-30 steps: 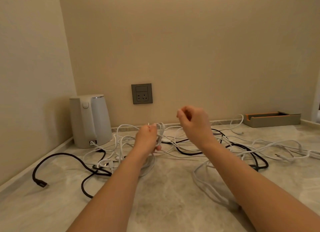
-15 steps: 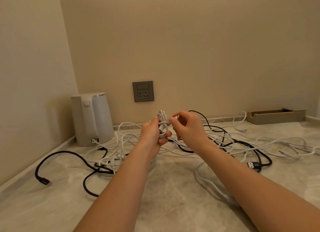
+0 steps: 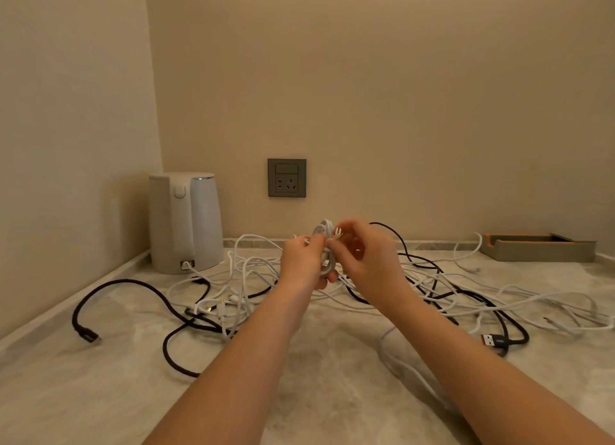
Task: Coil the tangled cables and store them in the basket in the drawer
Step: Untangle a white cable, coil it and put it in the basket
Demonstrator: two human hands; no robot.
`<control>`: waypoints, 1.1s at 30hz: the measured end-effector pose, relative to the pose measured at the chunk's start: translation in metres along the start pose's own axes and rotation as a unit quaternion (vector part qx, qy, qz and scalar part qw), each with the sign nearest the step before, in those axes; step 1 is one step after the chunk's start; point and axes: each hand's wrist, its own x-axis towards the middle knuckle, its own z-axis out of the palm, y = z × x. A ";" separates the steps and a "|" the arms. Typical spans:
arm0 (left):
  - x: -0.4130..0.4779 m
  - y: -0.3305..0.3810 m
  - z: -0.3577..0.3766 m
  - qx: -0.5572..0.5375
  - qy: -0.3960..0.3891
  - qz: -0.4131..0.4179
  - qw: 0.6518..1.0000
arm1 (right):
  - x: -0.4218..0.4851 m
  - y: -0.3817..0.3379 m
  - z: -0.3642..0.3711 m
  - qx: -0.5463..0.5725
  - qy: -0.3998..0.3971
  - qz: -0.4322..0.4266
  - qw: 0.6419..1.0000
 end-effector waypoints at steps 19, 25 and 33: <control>-0.002 -0.003 0.003 0.002 0.012 -0.040 0.999 | 0.011 0.000 -0.004 -0.060 -0.089 0.115 0.988; -0.003 -0.001 0.006 0.052 0.011 0.003 0.999 | 0.010 -0.003 -0.009 0.006 -0.110 0.138 0.984; -0.001 0.002 -0.004 0.008 0.039 -0.019 0.999 | 0.008 -0.001 0.006 -0.077 -0.112 0.015 0.991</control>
